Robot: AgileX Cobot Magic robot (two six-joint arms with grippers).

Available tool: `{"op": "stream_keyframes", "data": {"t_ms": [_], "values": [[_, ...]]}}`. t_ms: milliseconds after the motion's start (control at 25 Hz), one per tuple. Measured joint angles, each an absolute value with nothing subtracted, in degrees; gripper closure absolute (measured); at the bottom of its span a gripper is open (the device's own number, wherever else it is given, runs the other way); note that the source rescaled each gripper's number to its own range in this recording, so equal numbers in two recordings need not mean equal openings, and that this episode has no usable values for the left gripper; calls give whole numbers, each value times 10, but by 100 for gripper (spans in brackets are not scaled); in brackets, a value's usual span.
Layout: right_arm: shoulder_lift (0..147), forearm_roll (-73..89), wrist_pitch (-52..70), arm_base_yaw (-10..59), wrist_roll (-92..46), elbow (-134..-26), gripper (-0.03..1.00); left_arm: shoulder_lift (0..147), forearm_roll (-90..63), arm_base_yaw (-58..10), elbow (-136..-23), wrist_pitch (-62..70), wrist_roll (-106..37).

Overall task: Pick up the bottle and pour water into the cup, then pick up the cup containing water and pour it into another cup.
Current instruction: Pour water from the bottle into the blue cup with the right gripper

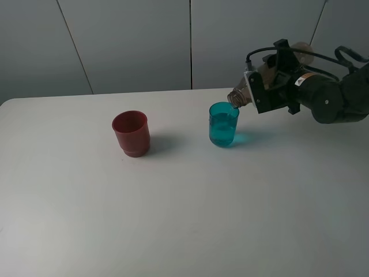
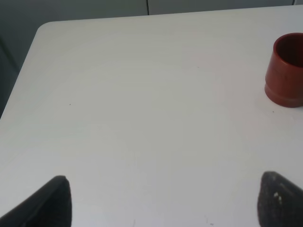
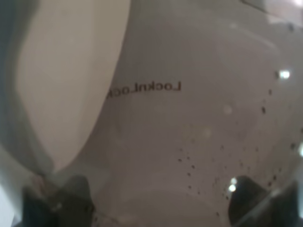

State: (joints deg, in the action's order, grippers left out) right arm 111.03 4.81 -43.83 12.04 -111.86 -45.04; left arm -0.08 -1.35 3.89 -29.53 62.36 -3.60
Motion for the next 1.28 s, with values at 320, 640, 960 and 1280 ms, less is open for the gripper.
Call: {"op": "stream_keyframes", "data": {"t_ms": [320, 640, 960, 1280], "values": [[1110, 20, -441, 120, -1119, -461, 92, -1, -13, 39, -295, 624, -36], [1110, -19, -442, 120, -1120, -461, 92, -1, -12, 39, -295, 624, -36], [1110, -24, -493, 120, -1121, -461, 92, -1, -12, 39, -295, 624, -36], [1110, -24, -501, 120, -1122, -461, 92, -1, -12, 39, -295, 624, -36]]}}
